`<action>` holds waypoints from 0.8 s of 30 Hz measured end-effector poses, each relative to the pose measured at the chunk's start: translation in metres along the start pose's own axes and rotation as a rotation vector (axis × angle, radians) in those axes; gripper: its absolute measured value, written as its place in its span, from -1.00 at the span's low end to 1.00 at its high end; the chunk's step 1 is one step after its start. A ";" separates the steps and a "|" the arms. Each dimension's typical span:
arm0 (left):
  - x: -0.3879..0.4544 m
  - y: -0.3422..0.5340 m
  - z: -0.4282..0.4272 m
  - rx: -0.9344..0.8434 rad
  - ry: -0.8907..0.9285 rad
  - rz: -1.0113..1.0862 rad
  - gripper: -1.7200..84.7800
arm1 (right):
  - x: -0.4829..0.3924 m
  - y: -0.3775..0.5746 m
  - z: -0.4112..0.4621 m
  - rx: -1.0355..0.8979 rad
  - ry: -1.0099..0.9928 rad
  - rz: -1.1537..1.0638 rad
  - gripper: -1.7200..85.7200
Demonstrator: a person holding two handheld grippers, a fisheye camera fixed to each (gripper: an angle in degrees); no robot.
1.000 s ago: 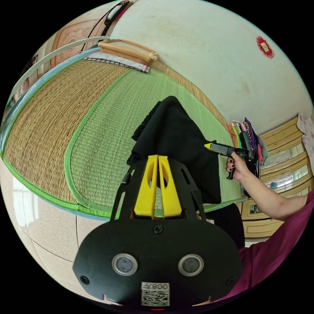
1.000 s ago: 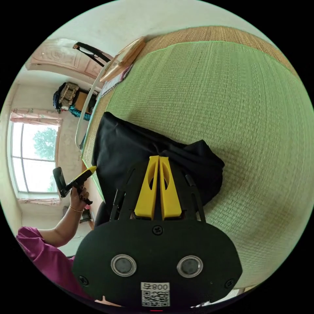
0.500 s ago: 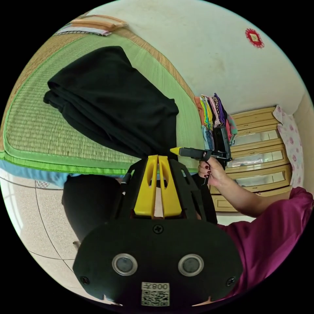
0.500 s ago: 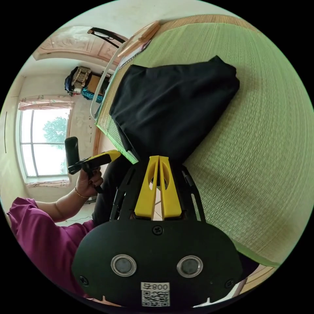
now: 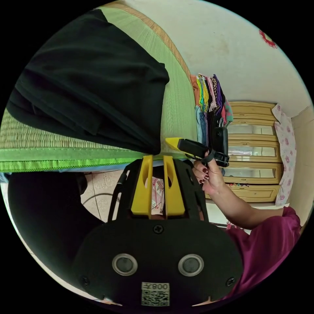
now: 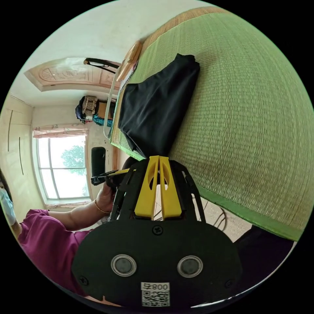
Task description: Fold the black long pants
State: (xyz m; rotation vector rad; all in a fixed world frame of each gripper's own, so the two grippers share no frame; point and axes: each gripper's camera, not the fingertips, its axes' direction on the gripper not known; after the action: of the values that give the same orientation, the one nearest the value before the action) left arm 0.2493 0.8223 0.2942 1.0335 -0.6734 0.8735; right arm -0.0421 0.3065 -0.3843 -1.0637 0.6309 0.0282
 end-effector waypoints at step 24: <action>0.016 0.061 -0.009 0.025 0.084 0.003 -0.95 | 0.144 0.084 -0.056 0.051 -0.342 0.195 -0.75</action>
State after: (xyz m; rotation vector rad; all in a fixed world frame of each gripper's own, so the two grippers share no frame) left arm 0.2058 0.8506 0.3308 1.0125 -0.5948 0.9247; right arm 0.0233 0.2634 -0.5415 -0.9176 0.4201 0.3547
